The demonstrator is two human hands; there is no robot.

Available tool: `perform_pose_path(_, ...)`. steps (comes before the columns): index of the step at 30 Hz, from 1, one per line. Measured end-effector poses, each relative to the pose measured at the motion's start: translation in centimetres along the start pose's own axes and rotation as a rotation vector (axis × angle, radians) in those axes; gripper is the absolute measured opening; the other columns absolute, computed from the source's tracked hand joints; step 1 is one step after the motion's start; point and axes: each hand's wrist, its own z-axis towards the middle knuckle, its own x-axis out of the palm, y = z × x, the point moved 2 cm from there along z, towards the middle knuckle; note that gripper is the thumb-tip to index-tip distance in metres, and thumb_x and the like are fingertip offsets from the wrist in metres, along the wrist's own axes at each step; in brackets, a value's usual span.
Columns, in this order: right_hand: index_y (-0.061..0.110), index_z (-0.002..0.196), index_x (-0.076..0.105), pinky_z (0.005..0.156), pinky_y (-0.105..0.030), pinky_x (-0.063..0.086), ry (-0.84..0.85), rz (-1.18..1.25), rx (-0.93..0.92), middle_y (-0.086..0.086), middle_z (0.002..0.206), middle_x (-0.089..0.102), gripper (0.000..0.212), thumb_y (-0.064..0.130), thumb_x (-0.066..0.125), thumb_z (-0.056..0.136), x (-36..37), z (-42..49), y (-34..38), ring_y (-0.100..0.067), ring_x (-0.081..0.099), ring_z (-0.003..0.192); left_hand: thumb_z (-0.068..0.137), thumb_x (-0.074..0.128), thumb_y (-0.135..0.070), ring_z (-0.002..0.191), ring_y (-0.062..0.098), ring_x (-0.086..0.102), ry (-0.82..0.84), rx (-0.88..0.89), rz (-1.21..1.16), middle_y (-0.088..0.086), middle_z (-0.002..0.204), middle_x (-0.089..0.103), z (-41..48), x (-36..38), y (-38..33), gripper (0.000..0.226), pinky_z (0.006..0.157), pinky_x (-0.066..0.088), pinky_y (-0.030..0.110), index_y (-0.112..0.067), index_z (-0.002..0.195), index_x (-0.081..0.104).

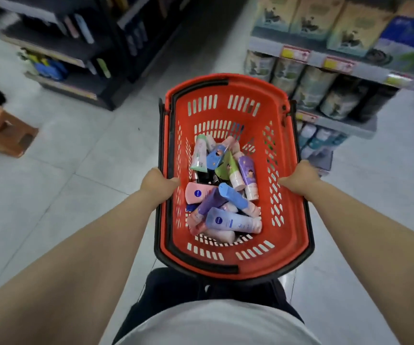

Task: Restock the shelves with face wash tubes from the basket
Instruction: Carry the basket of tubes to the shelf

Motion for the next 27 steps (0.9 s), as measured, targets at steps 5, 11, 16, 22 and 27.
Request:
perform_pose_path(5,-0.007,0.118,0.056,0.089,-0.037,0.052,0.138,-0.061,-0.105,-0.022,0.117,0.064,0.055,0.018,0.075,0.074,2.4,7.8,9.6,-0.032,0.063,0.105,0.084,0.063,-0.025,0.091,0.030,0.065,-0.105,-0.106,-0.047,0.014,0.102,0.066,6.3,-4.8,-0.7,0.032,0.082,0.055,0.038,-0.004,0.107,0.057)
perform_pose_path(11,-0.009,0.128,0.042,0.096,-0.032,0.043,0.217,-0.199,-0.255,-0.021,0.132,0.053,0.065,0.023,0.072,0.081,10.1,14.9,27.5,-0.032,0.053,0.121,0.084,0.065,-0.025,0.088,0.029,0.063,-0.201,-0.263,-0.145,0.014,0.103,0.064,17.5,-14.3,2.9,0.034,0.078,0.053,0.035,-0.004,0.109,0.055)
perform_pose_path(16,-0.003,0.129,0.043,0.095,-0.035,0.045,0.232,-0.168,-0.257,-0.020,0.130,0.055,0.062,0.021,0.073,0.080,15.7,18.3,41.5,-0.033,0.056,0.117,0.085,0.065,-0.027,0.088,0.029,0.064,-0.243,-0.288,-0.161,0.015,0.104,0.065,26.9,-25.9,2.8,0.039,0.078,0.053,0.035,-0.001,0.112,0.055)
perform_pose_path(22,-0.003,0.127,0.048,0.093,-0.033,0.046,0.262,-0.244,-0.355,-0.017,0.126,0.058,0.062,0.024,0.075,0.077,19.8,21.0,57.4,-0.032,0.058,0.114,0.085,0.066,-0.024,0.100,0.034,0.063,-0.295,-0.346,-0.191,0.018,0.116,0.063,35.4,-37.8,2.8,0.045,0.082,0.049,0.034,-0.001,0.122,0.055)
perform_pose_path(27,-0.001,0.127,0.045,0.092,-0.034,0.046,0.318,-0.273,-0.388,-0.017,0.128,0.056,0.062,0.023,0.074,0.079,24.9,25.3,68.3,-0.032,0.057,0.114,0.086,0.065,-0.027,0.102,0.032,0.062,-0.296,-0.396,-0.211,0.016,0.119,0.062,43.4,-44.5,3.7,0.048,0.086,0.050,0.038,-0.004,0.126,0.052)
